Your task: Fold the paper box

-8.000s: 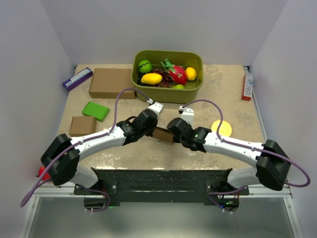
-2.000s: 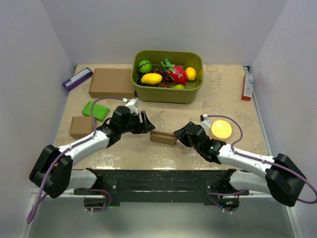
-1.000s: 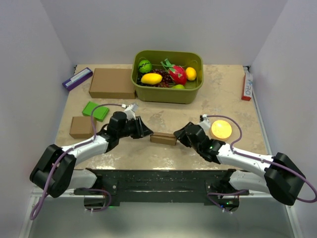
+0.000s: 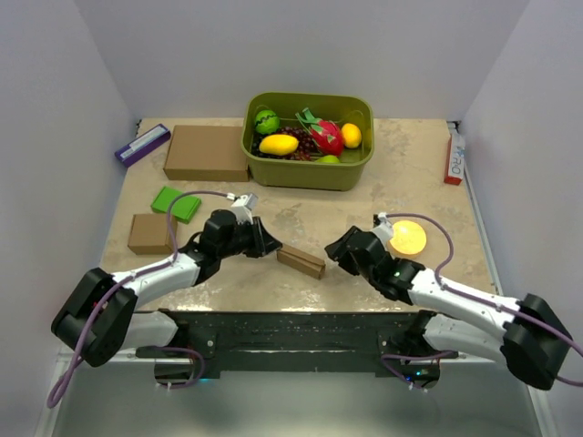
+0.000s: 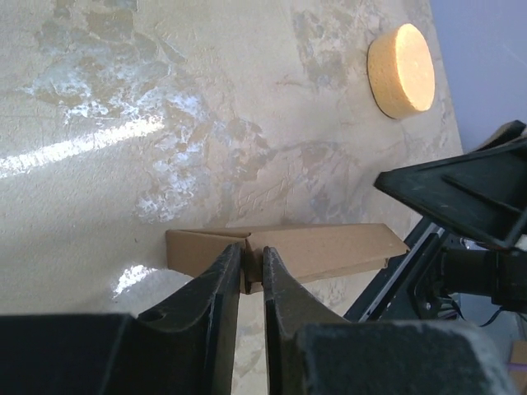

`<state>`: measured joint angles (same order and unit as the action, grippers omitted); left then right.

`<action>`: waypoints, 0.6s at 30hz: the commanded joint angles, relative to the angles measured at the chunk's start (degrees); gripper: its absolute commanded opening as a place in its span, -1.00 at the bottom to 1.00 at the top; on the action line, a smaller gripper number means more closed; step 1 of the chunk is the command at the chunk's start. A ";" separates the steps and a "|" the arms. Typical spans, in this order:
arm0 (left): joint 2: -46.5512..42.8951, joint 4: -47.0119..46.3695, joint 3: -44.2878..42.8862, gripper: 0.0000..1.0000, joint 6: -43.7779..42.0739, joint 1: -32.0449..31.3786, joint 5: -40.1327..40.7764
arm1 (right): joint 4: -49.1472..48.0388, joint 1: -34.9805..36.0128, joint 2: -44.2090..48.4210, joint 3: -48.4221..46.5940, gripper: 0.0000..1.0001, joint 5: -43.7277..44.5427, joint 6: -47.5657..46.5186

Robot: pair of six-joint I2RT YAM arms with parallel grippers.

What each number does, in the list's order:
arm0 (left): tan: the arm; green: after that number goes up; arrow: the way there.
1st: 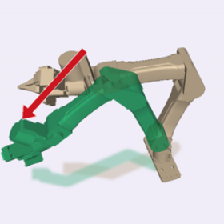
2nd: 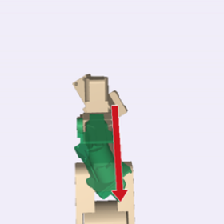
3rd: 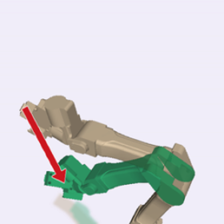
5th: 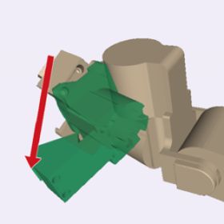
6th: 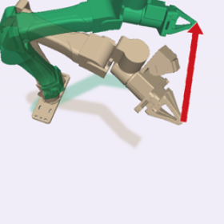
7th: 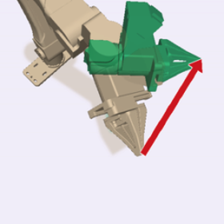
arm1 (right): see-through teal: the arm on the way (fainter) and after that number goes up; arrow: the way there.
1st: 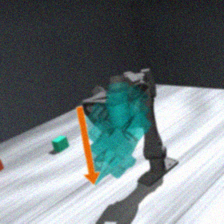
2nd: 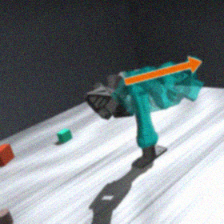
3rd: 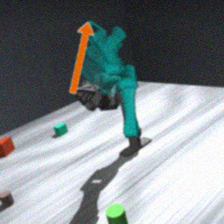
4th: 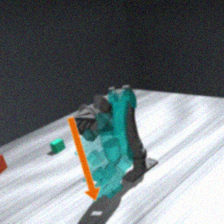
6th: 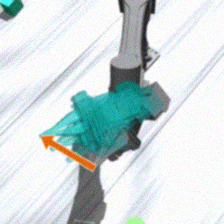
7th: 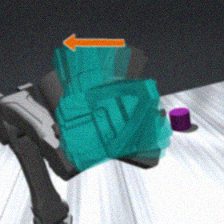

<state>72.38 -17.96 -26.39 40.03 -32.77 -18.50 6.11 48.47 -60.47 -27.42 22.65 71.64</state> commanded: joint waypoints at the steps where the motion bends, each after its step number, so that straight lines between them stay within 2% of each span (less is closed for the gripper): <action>1: 1.45 11.45 0.64 -0.74 -4.35 -2.11 6.10 | 4.26 0.22 10.51 1.56 0.04 -1.55 3.49; 4: 1.54 11.89 0.29 -0.75 -4.52 -3.26 8.21 | 3.30 0.22 16.58 4.90 0.06 -5.40 5.96; 7: 1.98 11.98 -0.06 -0.76 -4.44 -4.05 9.18 | 3.56 0.49 18.19 5.80 0.04 -7.71 7.38; 18: 3.03 12.33 -1.29 -0.77 -3.73 -6.42 11.12 | -1.09 5.32 12.93 7.29 0.00 -8.15 10.80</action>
<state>72.88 -15.55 -28.77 39.18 -38.00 -9.87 8.54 52.01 -45.80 -21.26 14.20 79.35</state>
